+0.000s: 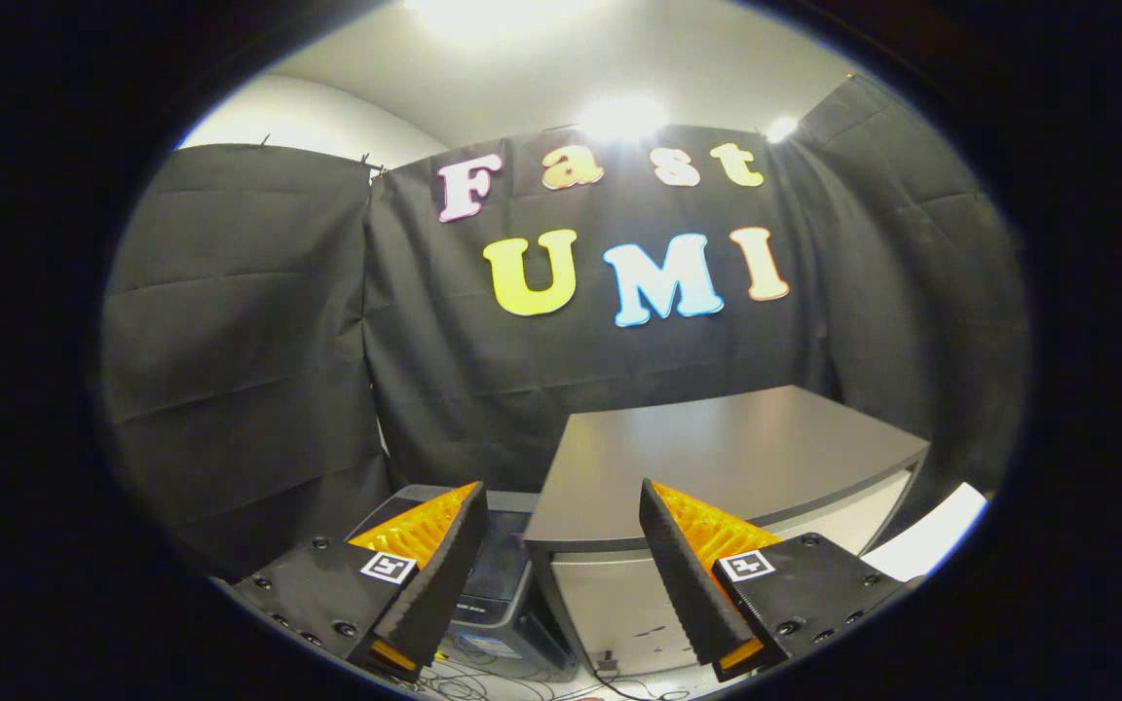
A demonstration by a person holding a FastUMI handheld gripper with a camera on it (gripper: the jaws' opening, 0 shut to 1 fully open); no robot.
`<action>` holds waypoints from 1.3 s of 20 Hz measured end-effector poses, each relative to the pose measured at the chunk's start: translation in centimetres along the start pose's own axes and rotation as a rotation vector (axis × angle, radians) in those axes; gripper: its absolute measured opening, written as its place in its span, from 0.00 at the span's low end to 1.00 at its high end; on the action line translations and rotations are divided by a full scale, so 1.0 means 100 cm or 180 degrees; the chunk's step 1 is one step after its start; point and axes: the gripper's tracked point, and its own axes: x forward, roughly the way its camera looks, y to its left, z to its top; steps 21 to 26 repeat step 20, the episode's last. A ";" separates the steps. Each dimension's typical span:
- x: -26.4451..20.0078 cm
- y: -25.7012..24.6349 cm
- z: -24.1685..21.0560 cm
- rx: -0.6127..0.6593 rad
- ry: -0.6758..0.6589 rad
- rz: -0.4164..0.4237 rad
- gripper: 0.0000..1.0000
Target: Put the clothes into the washing machine and then close the washing machine lid.
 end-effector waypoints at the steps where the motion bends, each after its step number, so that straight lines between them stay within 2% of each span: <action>1: -0.011 -0.011 0.008 -0.0029 -0.0082 -0.0043 0.97; 7: -0.061 -0.072 0.031 -0.0093 -0.0366 -0.0334 0.97; 13: -0.100 -0.118 0.017 -0.0314 -0.0513 -0.0660 0.97; 17: -0.109 -0.118 -0.002 -0.0542 -0.0530 -0.0655 0.97; 26: -0.112 -0.116 -0.010 -0.0431 -0.0536 -0.0636 0.97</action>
